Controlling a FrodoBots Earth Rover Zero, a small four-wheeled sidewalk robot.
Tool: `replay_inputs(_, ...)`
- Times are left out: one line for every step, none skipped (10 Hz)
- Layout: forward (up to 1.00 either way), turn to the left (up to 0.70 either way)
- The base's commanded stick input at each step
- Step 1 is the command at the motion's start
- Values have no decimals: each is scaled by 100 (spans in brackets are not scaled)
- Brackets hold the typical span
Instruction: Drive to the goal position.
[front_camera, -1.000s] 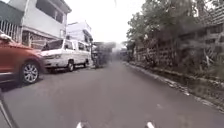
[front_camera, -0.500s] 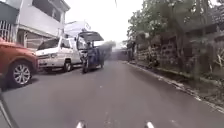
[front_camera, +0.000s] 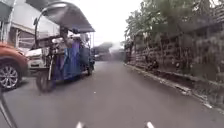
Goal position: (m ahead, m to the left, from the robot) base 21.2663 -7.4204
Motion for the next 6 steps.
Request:
replay_inputs(70, 0)
replay_inputs(70, 0)
replay_inputs(70, 0)
replay_inputs(70, 0)
replay_inputs(70, 0)
replay_inputs(70, 0)
